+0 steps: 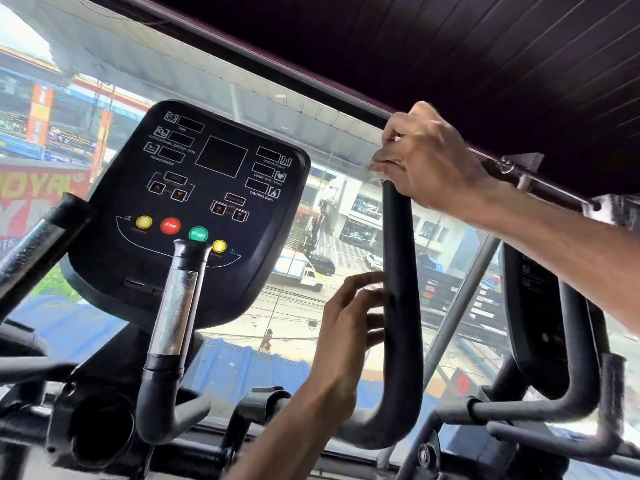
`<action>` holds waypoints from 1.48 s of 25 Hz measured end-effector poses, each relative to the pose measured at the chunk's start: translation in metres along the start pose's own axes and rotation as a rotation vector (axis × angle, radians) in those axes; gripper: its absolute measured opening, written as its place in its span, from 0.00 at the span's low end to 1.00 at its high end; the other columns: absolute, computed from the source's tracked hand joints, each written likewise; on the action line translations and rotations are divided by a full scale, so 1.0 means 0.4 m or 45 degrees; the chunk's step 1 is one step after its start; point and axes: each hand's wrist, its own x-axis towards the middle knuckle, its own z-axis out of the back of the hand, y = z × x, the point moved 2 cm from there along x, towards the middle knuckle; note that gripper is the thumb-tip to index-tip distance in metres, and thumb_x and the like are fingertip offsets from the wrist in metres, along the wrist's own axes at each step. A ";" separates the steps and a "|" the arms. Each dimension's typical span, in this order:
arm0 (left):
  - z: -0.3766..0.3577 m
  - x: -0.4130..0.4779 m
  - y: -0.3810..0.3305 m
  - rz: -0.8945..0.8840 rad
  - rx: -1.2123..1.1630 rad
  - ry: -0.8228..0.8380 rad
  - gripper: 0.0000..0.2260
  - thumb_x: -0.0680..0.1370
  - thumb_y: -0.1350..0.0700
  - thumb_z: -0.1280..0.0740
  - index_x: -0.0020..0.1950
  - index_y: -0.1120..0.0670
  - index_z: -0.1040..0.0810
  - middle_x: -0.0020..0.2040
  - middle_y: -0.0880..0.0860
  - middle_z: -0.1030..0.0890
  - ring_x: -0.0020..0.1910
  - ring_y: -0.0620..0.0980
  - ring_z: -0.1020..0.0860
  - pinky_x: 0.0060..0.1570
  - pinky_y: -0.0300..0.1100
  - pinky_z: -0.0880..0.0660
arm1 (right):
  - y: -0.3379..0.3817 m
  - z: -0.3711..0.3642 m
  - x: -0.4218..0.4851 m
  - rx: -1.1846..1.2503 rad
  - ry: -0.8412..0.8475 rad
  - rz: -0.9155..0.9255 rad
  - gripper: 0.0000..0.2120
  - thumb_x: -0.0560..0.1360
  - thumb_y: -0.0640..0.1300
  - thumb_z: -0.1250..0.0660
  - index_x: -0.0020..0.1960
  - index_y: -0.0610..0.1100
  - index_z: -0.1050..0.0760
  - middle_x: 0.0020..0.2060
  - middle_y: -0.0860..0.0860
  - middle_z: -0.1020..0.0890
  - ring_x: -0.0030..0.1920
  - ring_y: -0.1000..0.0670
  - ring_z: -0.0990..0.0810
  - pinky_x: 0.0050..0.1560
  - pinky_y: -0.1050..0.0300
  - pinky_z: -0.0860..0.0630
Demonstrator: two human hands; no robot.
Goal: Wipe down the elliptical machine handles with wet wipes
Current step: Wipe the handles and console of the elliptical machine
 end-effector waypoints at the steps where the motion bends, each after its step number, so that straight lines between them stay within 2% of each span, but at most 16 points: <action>1: 0.002 0.001 0.001 0.003 -0.007 0.000 0.13 0.82 0.62 0.42 0.58 0.53 0.19 0.44 0.50 0.16 0.38 0.48 0.19 0.43 0.42 0.26 | 0.000 0.000 -0.005 0.009 0.015 0.009 0.12 0.77 0.51 0.27 0.52 0.43 0.12 0.44 0.48 0.20 0.48 0.45 0.29 0.45 0.47 0.23; 4: 0.004 0.002 0.008 0.007 -0.012 -0.008 0.14 0.82 0.61 0.42 0.58 0.54 0.18 0.45 0.50 0.15 0.39 0.49 0.19 0.44 0.43 0.26 | 0.018 0.000 -0.030 0.120 0.089 0.024 0.11 0.77 0.52 0.27 0.52 0.45 0.12 0.44 0.51 0.22 0.48 0.50 0.30 0.46 0.50 0.27; 6: 0.003 -0.001 0.011 0.010 -0.004 -0.018 0.14 0.82 0.61 0.42 0.56 0.54 0.18 0.45 0.51 0.16 0.40 0.49 0.19 0.44 0.43 0.26 | 0.024 0.003 -0.046 0.145 0.088 0.020 0.09 0.78 0.49 0.27 0.52 0.45 0.12 0.44 0.52 0.22 0.46 0.49 0.26 0.47 0.53 0.29; 10: 0.002 -0.013 0.010 -0.006 0.040 -0.045 0.14 0.82 0.62 0.42 0.53 0.53 0.17 0.43 0.51 0.16 0.39 0.49 0.20 0.43 0.41 0.26 | 0.033 0.020 -0.094 0.256 0.019 0.015 0.07 0.79 0.45 0.26 0.52 0.44 0.12 0.45 0.49 0.17 0.45 0.46 0.17 0.46 0.50 0.21; 14: 0.001 -0.037 0.016 -0.044 0.128 -0.143 0.15 0.82 0.63 0.43 0.53 0.55 0.17 0.42 0.50 0.15 0.38 0.48 0.19 0.45 0.41 0.25 | 0.078 0.032 -0.185 0.401 -0.020 0.032 0.10 0.78 0.46 0.29 0.52 0.42 0.12 0.46 0.49 0.17 0.44 0.51 0.18 0.47 0.54 0.23; 19: -0.005 -0.082 0.033 -0.062 0.241 -0.267 0.16 0.82 0.61 0.42 0.48 0.52 0.14 0.44 0.52 0.13 0.42 0.47 0.16 0.49 0.44 0.24 | 0.140 0.023 -0.292 0.514 -0.089 0.059 0.09 0.78 0.43 0.30 0.51 0.41 0.12 0.47 0.48 0.18 0.45 0.48 0.17 0.48 0.54 0.21; 22: -0.015 -0.117 0.044 -0.108 0.370 -0.364 0.16 0.82 0.61 0.41 0.48 0.52 0.13 0.45 0.52 0.13 0.45 0.47 0.16 0.51 0.43 0.23 | 0.174 0.019 -0.354 0.570 -0.110 0.118 0.07 0.79 0.42 0.30 0.50 0.40 0.14 0.47 0.47 0.19 0.46 0.46 0.18 0.48 0.51 0.21; 25: -0.020 -0.152 0.048 -0.168 0.470 -0.454 0.15 0.82 0.63 0.40 0.46 0.51 0.14 0.43 0.51 0.12 0.46 0.45 0.15 0.46 0.32 0.23 | 0.178 0.013 -0.392 0.685 -0.101 0.222 0.07 0.80 0.41 0.29 0.51 0.39 0.14 0.48 0.45 0.19 0.47 0.46 0.18 0.48 0.51 0.22; 28: -0.028 -0.183 0.058 -0.158 0.520 -0.465 0.16 0.83 0.63 0.41 0.49 0.51 0.14 0.45 0.53 0.12 0.50 0.47 0.15 0.41 0.31 0.21 | 0.166 0.004 -0.402 0.773 -0.150 0.155 0.06 0.78 0.39 0.26 0.54 0.40 0.13 0.51 0.46 0.19 0.49 0.46 0.19 0.51 0.49 0.22; 31: -0.028 -0.201 0.067 -0.178 0.541 -0.447 0.15 0.81 0.63 0.39 0.52 0.52 0.14 0.49 0.53 0.12 0.54 0.49 0.15 0.46 0.31 0.21 | 0.202 -0.003 -0.433 0.731 -0.227 0.157 0.06 0.79 0.40 0.27 0.53 0.41 0.13 0.50 0.48 0.17 0.49 0.45 0.20 0.51 0.52 0.22; 32: -0.028 -0.206 0.067 -0.197 0.549 -0.442 0.15 0.81 0.64 0.39 0.50 0.51 0.13 0.48 0.52 0.12 0.52 0.48 0.16 0.46 0.31 0.22 | 0.214 -0.003 -0.443 0.738 -0.234 0.187 0.06 0.79 0.40 0.28 0.52 0.40 0.13 0.49 0.48 0.16 0.48 0.45 0.19 0.50 0.54 0.23; 34: -0.030 -0.219 0.068 -0.216 0.581 -0.468 0.19 0.82 0.68 0.40 0.47 0.49 0.14 0.43 0.49 0.14 0.47 0.44 0.17 0.40 0.29 0.23 | 0.228 0.000 -0.458 0.748 -0.267 0.187 0.07 0.79 0.42 0.29 0.51 0.40 0.13 0.48 0.48 0.16 0.47 0.46 0.19 0.50 0.57 0.24; 37: -0.033 -0.243 0.070 -0.195 0.637 -0.478 0.18 0.82 0.71 0.41 0.52 0.53 0.15 0.43 0.50 0.14 0.43 0.39 0.17 0.37 0.28 0.23 | 0.252 -0.004 -0.495 0.733 -0.335 0.133 0.05 0.79 0.39 0.28 0.51 0.40 0.14 0.49 0.47 0.17 0.49 0.48 0.21 0.51 0.59 0.24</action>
